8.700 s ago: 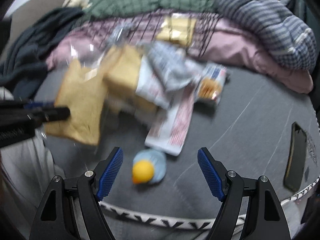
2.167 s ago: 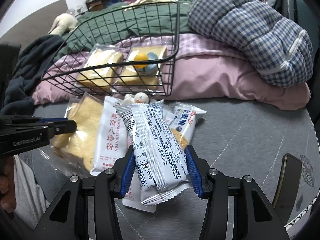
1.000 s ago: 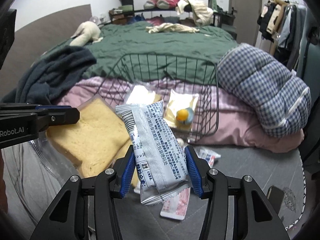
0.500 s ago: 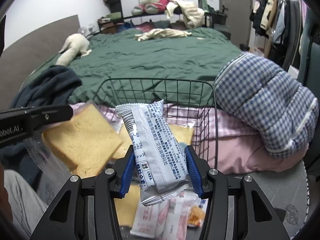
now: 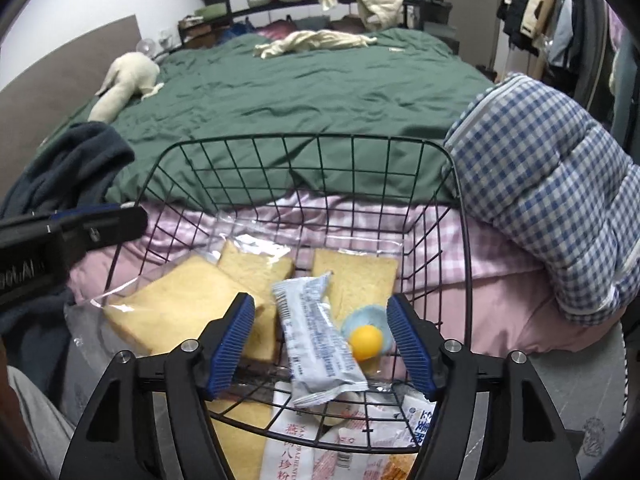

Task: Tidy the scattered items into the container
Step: 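Carry both held items into the basket and open both tools, then lower the left tool onto another bagged bread slice and close it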

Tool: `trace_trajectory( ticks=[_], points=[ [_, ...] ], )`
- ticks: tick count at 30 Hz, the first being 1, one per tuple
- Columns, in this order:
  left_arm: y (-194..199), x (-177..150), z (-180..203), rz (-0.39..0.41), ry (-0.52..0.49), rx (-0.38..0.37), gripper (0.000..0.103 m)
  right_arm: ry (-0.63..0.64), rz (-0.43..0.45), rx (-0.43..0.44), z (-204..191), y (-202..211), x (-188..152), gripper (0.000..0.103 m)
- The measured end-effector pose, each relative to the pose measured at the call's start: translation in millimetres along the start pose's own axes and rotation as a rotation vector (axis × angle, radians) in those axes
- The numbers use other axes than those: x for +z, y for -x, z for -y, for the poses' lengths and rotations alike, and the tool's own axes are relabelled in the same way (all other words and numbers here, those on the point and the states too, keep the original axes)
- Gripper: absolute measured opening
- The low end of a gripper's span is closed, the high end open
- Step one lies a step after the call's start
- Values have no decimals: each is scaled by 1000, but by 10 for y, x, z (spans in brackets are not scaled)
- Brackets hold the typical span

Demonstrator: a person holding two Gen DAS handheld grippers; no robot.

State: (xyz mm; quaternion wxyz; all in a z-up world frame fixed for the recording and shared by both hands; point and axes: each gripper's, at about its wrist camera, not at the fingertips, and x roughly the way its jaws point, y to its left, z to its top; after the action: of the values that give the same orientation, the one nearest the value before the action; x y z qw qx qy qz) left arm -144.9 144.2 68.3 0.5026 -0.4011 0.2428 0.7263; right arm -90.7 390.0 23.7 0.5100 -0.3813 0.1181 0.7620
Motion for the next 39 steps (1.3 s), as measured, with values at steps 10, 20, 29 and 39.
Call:
trace_trajectory(
  ticks=[10, 20, 29, 39],
  points=[
    [315, -292, -38, 5, -10, 7, 48, 1, 59, -11, 53, 533, -190, 70],
    [207, -1141, 55, -112, -41, -6, 48, 35, 5, -38, 76, 745, -953, 70],
    [-186, -1669, 199, -231, -69, -13, 48, 14, -107, -57, 284, 488, -1563, 70],
    [-551, -1830, 191, -303, -77, -8, 48, -16, -193, -59, 390, 124, -1914, 70]
  ],
)
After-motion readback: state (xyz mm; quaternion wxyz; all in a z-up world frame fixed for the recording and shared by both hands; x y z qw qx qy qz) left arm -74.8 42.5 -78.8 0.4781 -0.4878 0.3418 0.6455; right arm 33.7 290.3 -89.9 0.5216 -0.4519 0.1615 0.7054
